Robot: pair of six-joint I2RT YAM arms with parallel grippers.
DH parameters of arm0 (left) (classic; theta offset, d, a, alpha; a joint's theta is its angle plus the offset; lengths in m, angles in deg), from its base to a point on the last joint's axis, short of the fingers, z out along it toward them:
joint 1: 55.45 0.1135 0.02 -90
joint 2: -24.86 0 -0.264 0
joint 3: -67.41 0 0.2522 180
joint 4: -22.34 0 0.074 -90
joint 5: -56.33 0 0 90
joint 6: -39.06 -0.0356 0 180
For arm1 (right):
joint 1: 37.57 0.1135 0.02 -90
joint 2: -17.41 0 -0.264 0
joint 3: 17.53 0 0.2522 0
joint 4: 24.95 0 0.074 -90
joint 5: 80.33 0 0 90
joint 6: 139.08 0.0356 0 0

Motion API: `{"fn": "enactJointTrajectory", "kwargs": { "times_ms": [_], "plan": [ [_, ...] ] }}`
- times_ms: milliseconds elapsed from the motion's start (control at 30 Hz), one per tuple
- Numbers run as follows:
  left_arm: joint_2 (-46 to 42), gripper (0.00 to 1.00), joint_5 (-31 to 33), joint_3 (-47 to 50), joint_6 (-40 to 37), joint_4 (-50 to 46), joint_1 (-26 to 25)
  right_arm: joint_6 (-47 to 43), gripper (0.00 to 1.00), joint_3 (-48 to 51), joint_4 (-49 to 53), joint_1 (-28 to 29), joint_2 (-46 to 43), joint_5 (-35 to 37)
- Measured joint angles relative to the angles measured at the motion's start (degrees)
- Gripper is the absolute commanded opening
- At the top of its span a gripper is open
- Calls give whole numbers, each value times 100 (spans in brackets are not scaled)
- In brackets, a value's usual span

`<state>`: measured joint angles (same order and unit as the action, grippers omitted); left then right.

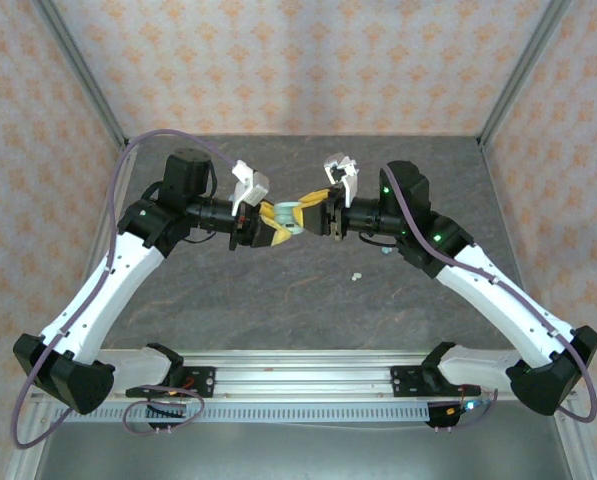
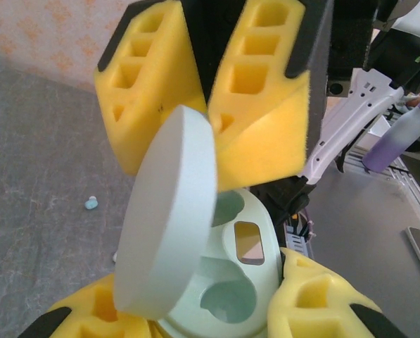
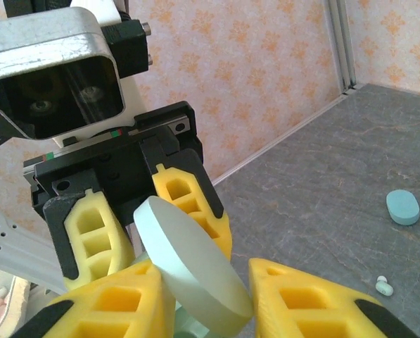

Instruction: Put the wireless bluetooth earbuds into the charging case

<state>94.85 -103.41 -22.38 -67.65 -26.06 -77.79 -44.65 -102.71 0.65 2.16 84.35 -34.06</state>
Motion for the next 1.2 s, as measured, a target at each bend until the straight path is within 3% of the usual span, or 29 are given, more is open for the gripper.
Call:
{"fn": "enactJointTrajectory", "kwargs": {
  "times_ms": [367, 600, 900, 1000, 1200],
  "plan": [
    [-13, 24, -31, -42, -168, -380, 13, -98, 4, 26, -328, -66, 269, -175],
    [-131, 39, 173, -31, -111, -365, 20, -369, 1, 105, -457, -55, 262, -170],
    [-557, 62, 841, 439, 254, 361, -55, -625, 0, 372, -885, 15, -2, 181],
    [-719, 79, 1051, 667, 391, 603, -55, -741, 0, 385, -938, 15, -94, 310],
    [-1182, 82, 1534, 1075, 487, 870, -55, -1113, 0, 498, -977, 28, -238, 575]
  ]
}}
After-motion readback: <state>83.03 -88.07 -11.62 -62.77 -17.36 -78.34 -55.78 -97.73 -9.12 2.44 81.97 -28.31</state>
